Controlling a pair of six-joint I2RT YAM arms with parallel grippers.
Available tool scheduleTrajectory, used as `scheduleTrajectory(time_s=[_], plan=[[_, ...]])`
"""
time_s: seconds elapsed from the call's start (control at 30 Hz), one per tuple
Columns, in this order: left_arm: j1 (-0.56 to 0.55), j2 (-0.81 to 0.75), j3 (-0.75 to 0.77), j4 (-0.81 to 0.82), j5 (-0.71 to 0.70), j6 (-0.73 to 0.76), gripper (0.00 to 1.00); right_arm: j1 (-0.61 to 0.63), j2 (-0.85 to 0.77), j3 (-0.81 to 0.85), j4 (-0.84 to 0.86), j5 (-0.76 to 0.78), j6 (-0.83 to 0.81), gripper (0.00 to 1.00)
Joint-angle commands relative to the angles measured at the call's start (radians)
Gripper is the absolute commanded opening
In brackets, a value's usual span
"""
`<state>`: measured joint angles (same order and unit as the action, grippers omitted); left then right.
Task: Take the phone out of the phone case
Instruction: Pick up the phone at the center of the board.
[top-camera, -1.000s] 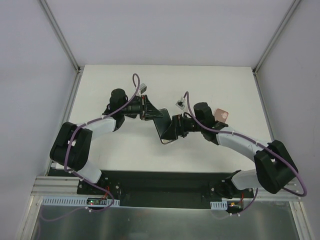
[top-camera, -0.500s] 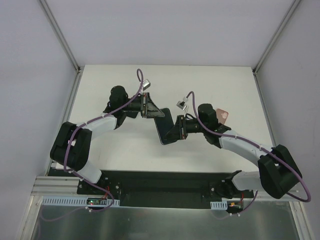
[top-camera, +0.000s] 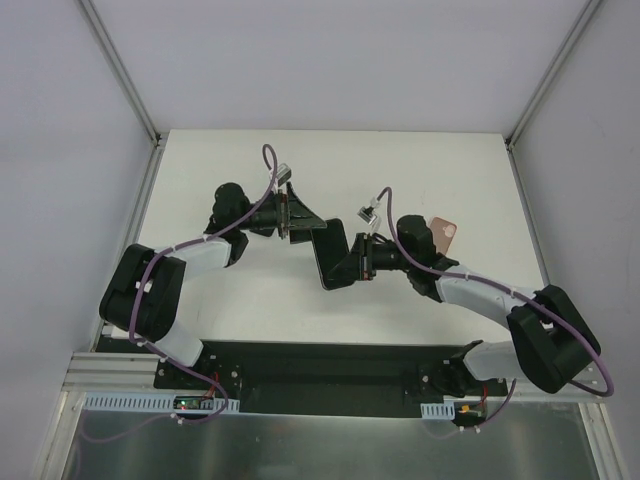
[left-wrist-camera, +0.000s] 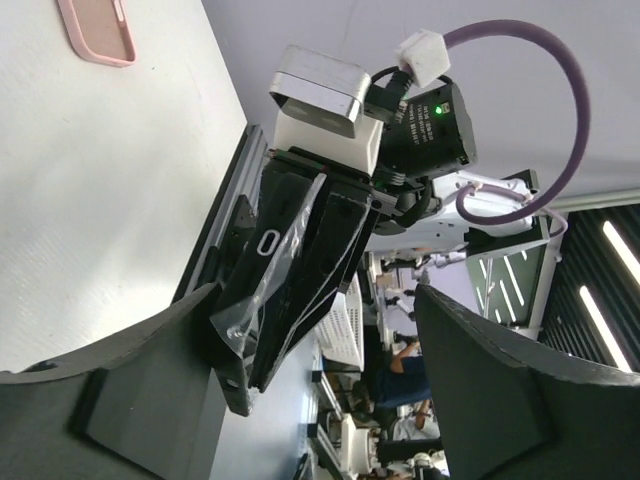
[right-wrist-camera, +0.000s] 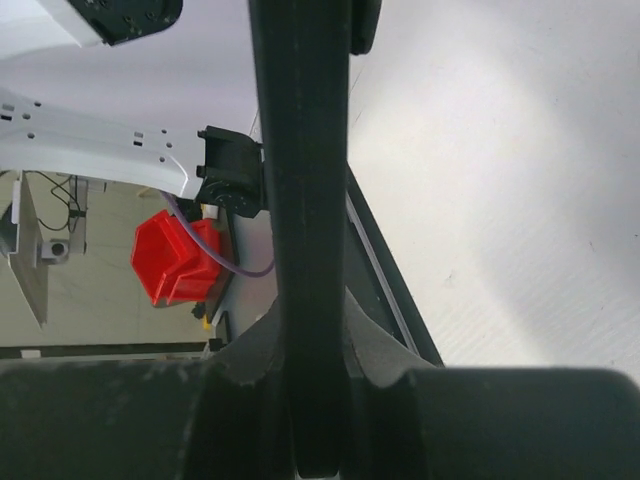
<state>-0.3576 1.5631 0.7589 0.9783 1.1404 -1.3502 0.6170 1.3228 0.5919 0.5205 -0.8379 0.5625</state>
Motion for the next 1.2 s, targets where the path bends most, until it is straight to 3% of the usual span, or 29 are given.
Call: scheduleTrajectory(time_s=[0.0, 0.13, 0.3, 0.5, 0.67, 0.7, 0.8, 1.17], plan=[[0.008, 0.009, -0.053, 0.292, -0.013, -0.144, 0.84, -0.010, 0.010, 0.029, 0.133, 0.026, 0.074, 0.01], [0.006, 0.038, -0.101, 0.361, -0.027, -0.161, 0.88, -0.010, 0.010, 0.037, 0.148, 0.028, 0.094, 0.01], [-0.001, 0.034, -0.142, 0.267, -0.053, -0.067, 0.88, -0.010, 0.012, 0.042, 0.199, 0.020, 0.137, 0.01], [-0.050, 0.035, -0.122, 0.270, -0.085, -0.050, 0.84, -0.010, 0.052, 0.039, 0.317, -0.003, 0.221, 0.02], [-0.089, 0.109, -0.087, 0.456, -0.125, -0.161, 0.67, -0.008, 0.096, 0.028, 0.423, -0.015, 0.280, 0.01], [-0.089, 0.120, -0.084, 0.483, -0.128, -0.180, 0.57, -0.008, 0.104, 0.025, 0.432, -0.015, 0.286, 0.01], [-0.089, 0.140, -0.086, 0.528, -0.136, -0.213, 0.50, -0.010, 0.101, 0.017, 0.438, -0.015, 0.287, 0.01], [-0.061, 0.077, -0.139, 0.539, -0.188, -0.207, 0.45, -0.010, 0.093, -0.004, 0.434, -0.024, 0.283, 0.01]])
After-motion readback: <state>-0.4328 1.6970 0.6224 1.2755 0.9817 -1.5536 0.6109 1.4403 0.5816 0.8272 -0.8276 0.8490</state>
